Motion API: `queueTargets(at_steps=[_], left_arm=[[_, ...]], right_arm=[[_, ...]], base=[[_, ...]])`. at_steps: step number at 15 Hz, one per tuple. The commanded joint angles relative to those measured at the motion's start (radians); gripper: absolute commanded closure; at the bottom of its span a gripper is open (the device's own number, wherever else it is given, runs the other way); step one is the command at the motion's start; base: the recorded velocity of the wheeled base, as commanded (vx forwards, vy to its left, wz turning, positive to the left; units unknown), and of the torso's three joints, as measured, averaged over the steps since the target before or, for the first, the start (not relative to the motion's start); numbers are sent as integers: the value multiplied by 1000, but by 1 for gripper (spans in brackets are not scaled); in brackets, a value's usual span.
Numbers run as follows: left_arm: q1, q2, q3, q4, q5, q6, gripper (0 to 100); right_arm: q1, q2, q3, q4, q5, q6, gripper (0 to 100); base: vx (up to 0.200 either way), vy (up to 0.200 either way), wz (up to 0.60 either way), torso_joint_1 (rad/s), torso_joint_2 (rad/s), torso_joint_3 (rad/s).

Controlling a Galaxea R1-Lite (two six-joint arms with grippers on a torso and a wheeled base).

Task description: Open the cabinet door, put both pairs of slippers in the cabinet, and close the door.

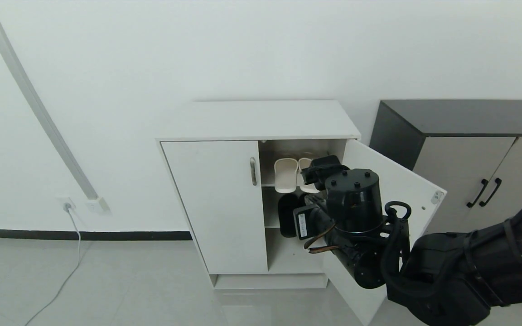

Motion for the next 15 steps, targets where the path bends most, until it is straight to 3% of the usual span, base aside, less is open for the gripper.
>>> queueTargets(at_steps=[1, 10, 15], left_arm=[[0, 0, -1, 0, 0, -1, 100], [0, 0, 0, 0, 0, 1, 100], [0, 0, 0, 0, 0, 1, 100]], right_arm=[[0, 0, 0, -1, 0, 0, 100], [-8, -6, 3, -1, 0, -1, 100], [-22, -6, 8, -2, -2, -9, 100]], base=[[0, 0, 0, 222, -540, -315], [0, 0, 0, 250, -570, -322], [0, 0, 0, 168, -364, -198]])
